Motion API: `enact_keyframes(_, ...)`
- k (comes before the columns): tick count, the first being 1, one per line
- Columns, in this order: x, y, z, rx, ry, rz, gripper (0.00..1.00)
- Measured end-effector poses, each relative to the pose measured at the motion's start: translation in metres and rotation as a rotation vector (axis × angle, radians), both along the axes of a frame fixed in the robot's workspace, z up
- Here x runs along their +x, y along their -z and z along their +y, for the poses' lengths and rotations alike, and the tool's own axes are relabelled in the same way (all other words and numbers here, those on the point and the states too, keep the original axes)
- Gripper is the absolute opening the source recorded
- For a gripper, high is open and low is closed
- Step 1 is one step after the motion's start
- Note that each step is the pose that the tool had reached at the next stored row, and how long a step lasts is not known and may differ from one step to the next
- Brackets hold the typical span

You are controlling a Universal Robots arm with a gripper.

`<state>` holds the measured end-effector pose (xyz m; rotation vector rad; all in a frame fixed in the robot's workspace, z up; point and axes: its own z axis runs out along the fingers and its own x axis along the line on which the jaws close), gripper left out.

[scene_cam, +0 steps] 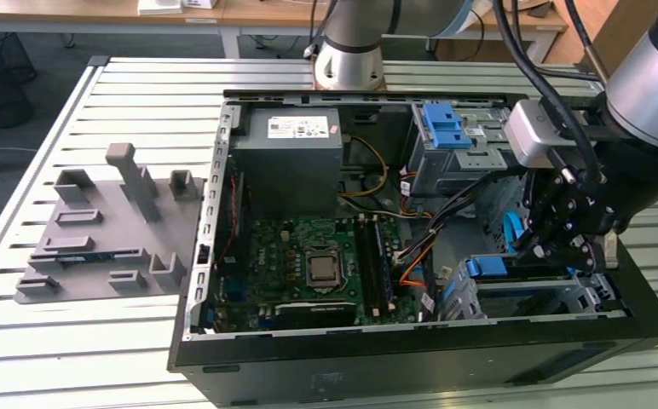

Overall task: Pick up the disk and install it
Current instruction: 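Insert the second disk wire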

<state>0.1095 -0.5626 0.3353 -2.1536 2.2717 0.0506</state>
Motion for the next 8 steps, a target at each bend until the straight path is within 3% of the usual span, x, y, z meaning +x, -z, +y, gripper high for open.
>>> enact_keyframes(8,0.0013,0.0013,0.0000,0.0001,0.008,0.0001,0.16)
